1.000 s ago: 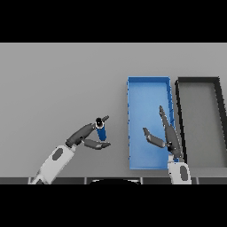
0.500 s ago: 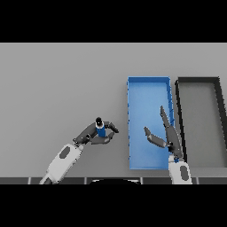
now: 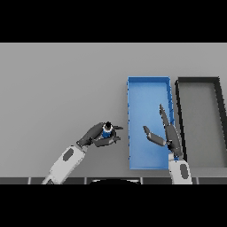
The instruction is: Pick up the blue pipe and place it into the blue bin.
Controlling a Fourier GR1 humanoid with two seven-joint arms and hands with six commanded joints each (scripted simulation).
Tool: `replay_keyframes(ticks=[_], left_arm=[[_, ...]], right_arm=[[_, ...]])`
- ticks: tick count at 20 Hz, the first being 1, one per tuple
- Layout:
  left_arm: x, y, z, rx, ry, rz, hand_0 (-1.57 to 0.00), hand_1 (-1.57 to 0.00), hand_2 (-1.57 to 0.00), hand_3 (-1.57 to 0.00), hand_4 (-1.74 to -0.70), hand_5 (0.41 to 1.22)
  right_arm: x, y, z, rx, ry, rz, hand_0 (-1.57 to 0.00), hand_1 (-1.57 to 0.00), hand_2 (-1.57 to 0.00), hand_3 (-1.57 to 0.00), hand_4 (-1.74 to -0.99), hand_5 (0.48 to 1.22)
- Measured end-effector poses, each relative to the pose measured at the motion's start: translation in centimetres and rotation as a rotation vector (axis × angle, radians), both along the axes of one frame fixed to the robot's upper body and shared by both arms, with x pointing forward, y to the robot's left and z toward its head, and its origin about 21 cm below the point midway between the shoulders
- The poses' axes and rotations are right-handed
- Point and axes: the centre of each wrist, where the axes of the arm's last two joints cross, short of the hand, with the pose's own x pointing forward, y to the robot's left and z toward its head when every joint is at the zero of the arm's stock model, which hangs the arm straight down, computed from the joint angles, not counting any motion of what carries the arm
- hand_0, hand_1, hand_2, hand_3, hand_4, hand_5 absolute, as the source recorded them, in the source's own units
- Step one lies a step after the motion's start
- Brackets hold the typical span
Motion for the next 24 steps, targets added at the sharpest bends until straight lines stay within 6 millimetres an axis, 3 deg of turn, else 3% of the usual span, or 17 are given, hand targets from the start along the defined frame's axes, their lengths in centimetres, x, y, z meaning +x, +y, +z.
replay_keyframes(ticks=[8, 13, 20, 24], left_arm=[[0.3, -1.7, 5.1, -0.055, -0.074, -0.047, -1.56, -1.56, -1.56, -1.49, -1.74, 1.216], [-0.3, -2.2, 5.4, -0.005, -0.057, -0.063, -1.57, -1.57, -1.57, -1.50, -1.74, 1.219], [-0.2, -2.5, 5.6, 0.007, -0.057, -0.069, -1.57, -1.57, -1.57, -1.50, -1.74, 1.220], [-0.2, -2.1, 5.8, 0.005, -0.060, -0.079, -1.57, -1.57, -1.57, -1.50, -1.74, 1.221]], right_arm=[[-0.4, -0.2, -0.3, -0.019, -0.012, -0.018, 0.00, 0.00, 0.00, 0.00, -1.144, 0.601], [-0.8, -0.5, -0.3, -0.024, -0.042, -0.013, 0.00, 0.00, 0.00, 0.00, -1.127, 0.605], [-1.7, -0.6, -0.7, 0.043, -0.025, -0.024, 0.00, 0.00, 0.00, 0.00, -1.196, 0.622], [-1.0, -1.7, 3.5, 0.216, -0.101, 0.215, 0.00, 0.00, 0.00, 0.00, -1.256, 0.558]])
